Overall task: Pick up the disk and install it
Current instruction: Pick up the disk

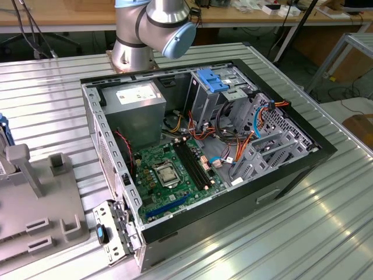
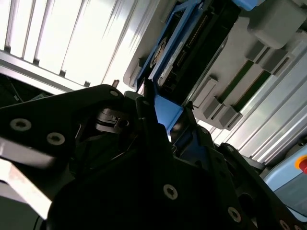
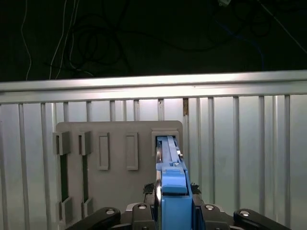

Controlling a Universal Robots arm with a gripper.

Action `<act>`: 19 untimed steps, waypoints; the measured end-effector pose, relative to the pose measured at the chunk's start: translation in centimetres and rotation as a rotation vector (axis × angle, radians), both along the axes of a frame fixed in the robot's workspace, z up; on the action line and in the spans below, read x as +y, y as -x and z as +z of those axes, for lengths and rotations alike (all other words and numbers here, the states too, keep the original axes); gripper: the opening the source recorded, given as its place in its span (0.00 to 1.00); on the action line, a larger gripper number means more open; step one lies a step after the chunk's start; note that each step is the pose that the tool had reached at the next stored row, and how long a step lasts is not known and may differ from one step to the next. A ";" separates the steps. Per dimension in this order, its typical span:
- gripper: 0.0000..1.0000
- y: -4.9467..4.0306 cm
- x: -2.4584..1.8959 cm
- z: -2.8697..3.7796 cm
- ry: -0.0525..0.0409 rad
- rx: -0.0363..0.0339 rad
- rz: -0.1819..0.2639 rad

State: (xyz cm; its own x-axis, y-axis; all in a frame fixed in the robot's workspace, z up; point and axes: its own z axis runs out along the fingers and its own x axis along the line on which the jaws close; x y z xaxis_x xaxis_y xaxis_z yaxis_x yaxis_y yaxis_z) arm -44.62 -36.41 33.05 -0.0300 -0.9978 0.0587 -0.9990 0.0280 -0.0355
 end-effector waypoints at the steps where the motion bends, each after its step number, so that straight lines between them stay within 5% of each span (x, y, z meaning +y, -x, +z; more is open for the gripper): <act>1: 0.37 0.00 0.00 0.01 -0.0002 0.0001 0.000; 9: 0.37 0.00 -0.02 -0.09 -0.0007 -0.0013 0.000; 19: 0.37 0.00 -0.55 -1.28 -0.0061 -0.0062 0.000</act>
State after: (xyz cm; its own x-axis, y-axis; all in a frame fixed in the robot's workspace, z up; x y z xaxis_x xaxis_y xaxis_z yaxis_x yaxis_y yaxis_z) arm -44.62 -36.96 31.77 -0.0302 -0.9982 0.0525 -0.9987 0.0280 -0.0415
